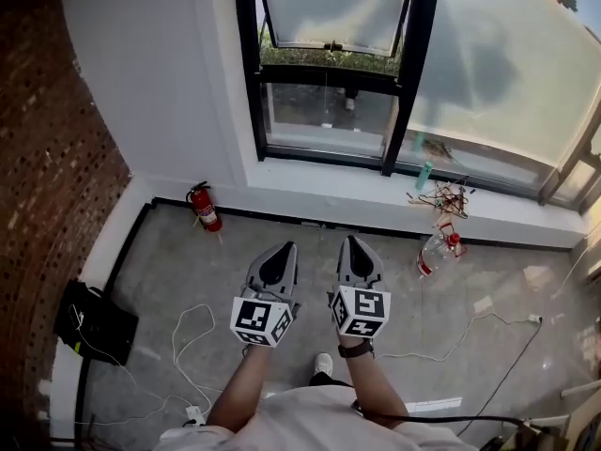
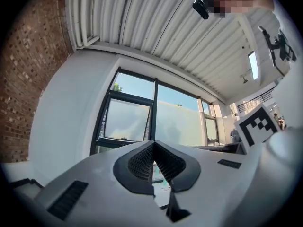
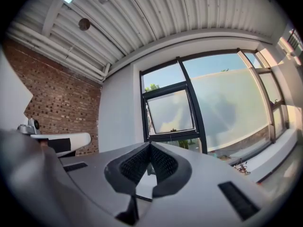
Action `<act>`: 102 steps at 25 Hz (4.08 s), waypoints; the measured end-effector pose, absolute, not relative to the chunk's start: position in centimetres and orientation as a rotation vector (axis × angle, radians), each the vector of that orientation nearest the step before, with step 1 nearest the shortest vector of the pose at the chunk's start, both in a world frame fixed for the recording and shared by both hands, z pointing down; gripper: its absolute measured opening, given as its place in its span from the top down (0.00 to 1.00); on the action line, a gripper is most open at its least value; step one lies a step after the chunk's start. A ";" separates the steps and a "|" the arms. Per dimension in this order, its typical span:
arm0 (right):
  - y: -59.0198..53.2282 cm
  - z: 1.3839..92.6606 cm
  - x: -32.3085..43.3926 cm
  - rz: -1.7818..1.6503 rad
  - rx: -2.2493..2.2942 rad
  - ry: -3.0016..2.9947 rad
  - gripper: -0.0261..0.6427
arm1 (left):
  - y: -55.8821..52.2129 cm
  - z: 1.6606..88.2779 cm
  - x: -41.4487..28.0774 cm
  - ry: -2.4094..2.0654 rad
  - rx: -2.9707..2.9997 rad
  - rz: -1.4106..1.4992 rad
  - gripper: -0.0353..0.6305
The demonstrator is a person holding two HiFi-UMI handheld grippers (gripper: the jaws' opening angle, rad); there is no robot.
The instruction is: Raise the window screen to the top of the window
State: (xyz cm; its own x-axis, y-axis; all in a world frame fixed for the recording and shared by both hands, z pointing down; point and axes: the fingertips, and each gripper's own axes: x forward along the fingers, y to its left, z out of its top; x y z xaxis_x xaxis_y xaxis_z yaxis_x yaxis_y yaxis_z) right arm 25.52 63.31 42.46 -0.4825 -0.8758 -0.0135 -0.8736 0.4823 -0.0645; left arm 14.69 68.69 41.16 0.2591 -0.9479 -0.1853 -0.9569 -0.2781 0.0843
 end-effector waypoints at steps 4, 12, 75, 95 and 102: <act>56.9 42.0 25.1 -0.017 -1.515 2.716 0.96 | 62.8 41.0 15.3 1.852 -2.442 0.230 0.95; 49.0 43.3 23.7 -0.082 -1.585 2.650 0.96 | 55.2 43.0 11.0 1.982 -2.316 0.129 0.95; -34.6 48.9 1.1 -0.182 -1.540 2.768 0.96 | -33.2 46.8 -8.0 1.595 -2.543 -0.211 0.95; -35.9 55.9 1.5 -0.297 -1.761 2.790 0.96 | -39.1 53.8 -8.2 1.079 -2.098 -1.152 0.80; -37.0 60.3 -0.3 -0.231 -1.750 2.931 0.82 | -39.8 54.8 -8.0 0.998 -2.019 -1.240 0.79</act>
State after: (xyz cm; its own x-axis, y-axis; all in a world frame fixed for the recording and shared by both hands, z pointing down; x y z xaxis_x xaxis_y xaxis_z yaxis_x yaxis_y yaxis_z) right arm -0.27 -37.01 60.29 -0.4483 -0.8406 0.3040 -0.8778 0.4782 0.0277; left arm -7.96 -39.83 54.79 0.2942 -0.8218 0.4880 -0.3010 -0.5642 -0.7688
